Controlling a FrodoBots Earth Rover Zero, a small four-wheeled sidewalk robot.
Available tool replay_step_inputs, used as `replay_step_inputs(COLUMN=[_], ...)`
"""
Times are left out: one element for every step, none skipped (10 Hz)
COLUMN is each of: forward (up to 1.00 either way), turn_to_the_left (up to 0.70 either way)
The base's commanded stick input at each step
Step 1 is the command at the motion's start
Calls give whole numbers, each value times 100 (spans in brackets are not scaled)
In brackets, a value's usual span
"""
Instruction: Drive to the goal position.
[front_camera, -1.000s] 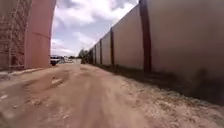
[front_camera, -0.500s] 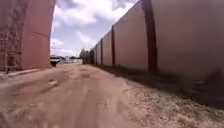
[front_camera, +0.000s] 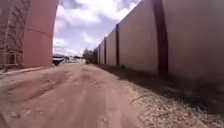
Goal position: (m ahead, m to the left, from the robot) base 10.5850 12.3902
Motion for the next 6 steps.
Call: replay_step_inputs(forward=[85, 85, 85, 85, 85, 85], turn_to_the_left=[0, 0, 34, 32, 10, 0])
